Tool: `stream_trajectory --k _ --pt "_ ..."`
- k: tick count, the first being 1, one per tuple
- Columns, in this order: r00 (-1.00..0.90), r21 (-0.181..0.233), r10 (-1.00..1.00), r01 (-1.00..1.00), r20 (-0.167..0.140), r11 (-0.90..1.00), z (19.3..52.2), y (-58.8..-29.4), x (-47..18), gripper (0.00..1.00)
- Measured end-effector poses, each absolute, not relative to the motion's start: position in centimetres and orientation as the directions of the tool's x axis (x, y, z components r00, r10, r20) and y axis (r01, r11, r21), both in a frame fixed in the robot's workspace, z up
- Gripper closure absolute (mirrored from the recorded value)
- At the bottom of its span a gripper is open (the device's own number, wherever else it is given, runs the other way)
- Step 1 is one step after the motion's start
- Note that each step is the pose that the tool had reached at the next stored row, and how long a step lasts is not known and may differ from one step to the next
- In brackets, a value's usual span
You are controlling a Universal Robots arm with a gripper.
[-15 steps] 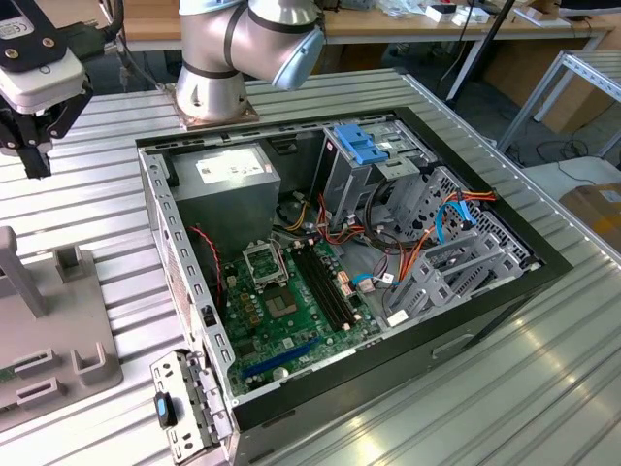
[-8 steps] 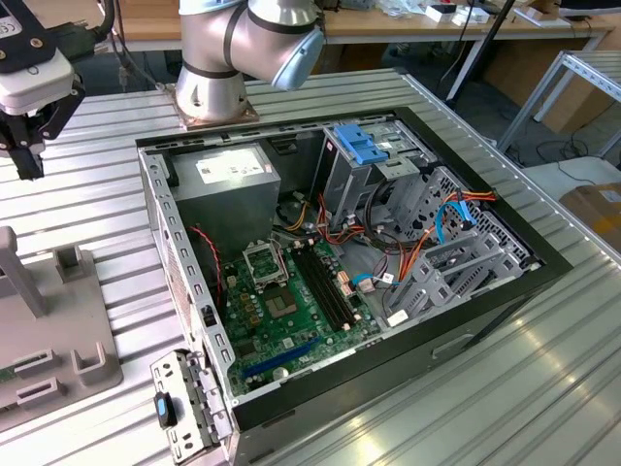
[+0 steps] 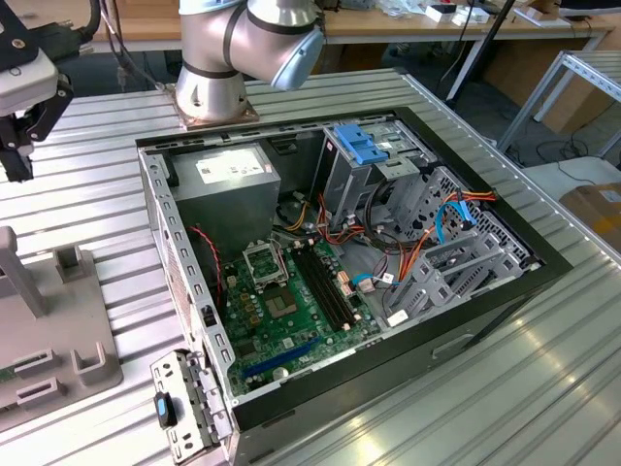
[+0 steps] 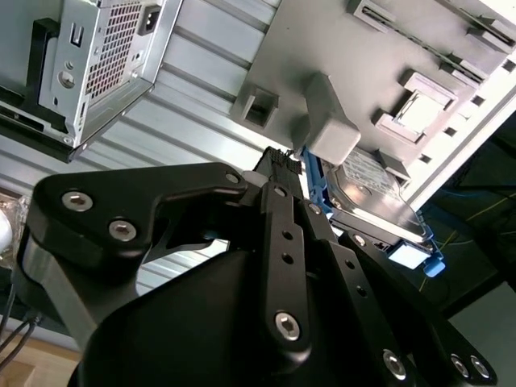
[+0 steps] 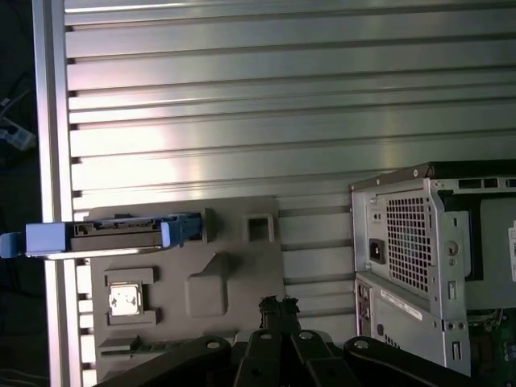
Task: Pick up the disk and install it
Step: 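Reach for the disk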
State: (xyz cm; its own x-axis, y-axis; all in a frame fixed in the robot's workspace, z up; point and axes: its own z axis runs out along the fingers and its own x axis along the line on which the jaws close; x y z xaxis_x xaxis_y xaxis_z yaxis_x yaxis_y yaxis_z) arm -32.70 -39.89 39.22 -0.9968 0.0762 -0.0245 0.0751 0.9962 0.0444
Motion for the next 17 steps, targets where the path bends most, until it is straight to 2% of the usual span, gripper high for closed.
stream_trajectory --k 17 --pt "-0.997 0.044 0.076 0.075 -0.025 0.996 39.2 -39.9 -35.7 0.89"
